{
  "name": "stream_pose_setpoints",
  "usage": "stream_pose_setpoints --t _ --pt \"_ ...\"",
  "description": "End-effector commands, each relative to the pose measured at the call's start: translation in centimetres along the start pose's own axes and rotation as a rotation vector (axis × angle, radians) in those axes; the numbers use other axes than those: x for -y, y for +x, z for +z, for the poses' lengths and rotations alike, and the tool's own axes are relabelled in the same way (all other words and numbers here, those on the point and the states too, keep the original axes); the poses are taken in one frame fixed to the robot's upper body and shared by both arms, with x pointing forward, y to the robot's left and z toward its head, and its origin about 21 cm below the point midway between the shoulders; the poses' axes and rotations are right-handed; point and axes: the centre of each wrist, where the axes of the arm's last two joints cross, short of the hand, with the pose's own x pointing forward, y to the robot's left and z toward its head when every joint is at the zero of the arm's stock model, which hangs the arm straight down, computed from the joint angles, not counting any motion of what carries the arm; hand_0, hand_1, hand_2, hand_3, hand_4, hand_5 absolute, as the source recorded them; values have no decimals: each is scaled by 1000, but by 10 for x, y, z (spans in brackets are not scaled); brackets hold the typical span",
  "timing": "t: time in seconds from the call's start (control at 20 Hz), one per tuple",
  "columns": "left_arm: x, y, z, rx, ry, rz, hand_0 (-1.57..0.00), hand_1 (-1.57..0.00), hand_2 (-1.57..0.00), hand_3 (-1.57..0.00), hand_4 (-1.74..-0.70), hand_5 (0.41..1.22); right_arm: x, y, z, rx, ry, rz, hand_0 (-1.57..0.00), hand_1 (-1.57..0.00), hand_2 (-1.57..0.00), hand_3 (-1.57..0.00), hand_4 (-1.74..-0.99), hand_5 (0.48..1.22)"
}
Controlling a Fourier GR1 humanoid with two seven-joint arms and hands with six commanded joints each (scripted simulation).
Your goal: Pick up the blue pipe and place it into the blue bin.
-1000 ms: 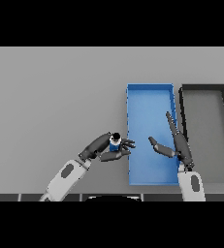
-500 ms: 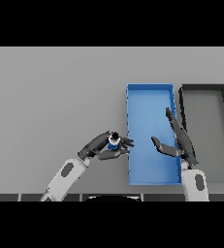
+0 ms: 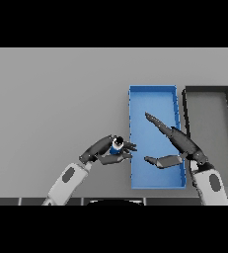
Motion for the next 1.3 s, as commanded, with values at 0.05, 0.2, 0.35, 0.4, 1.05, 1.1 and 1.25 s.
stream_pose_setpoints --t 0.05,0.2,0.35,0.4,1.05,1.1,1.25 --pt "-2 -4 0 -5 0 -11 -1571 -1571 -1571 -1571 -1474 1221 -5 9 -11 7 60 4 1 0 -1 1 -1246 526" --pt "0 -3 -1 -5 0 -11 -1571 -1571 -1571 -1571 -1475 1221 -7 20 -23 4 133 0 1 0 0 1 -1242 524" --pt "-3 -1 -1 -1 1 -9 -1571 -1571 -1571 -1571 -1475 1221 -16 25 -37 3 214 -43 1 1 0 1 -1227 528" --pt "-1 2 -5 0 -4 -10 -1571 -1571 -1571 -1571 -1476 1221 -19 25 -43 -10 241 -31 1 1 1 1 -1220 525" --pt "-3 -7 -4 -15 -39 36 -1571 -1571 -1541 -1304 -1560 1221 -49 28 -113 -10 453 -44 -398 -437 -428 -307 -1303 520" --pt "-3 -5 -6 -31 -34 49 -1571 -1571 -1528 -1139 -1596 1221 -49 28 -115 0 452 -40 -630 -652 -657 -504 -1383 523" --pt "1 -8 -8 -25 -29 51 -1571 -1571 -1549 -1228 -1667 1221 -51 20 -119 23 462 -60 -1089 -1101 -1103 -896 -1537 600"
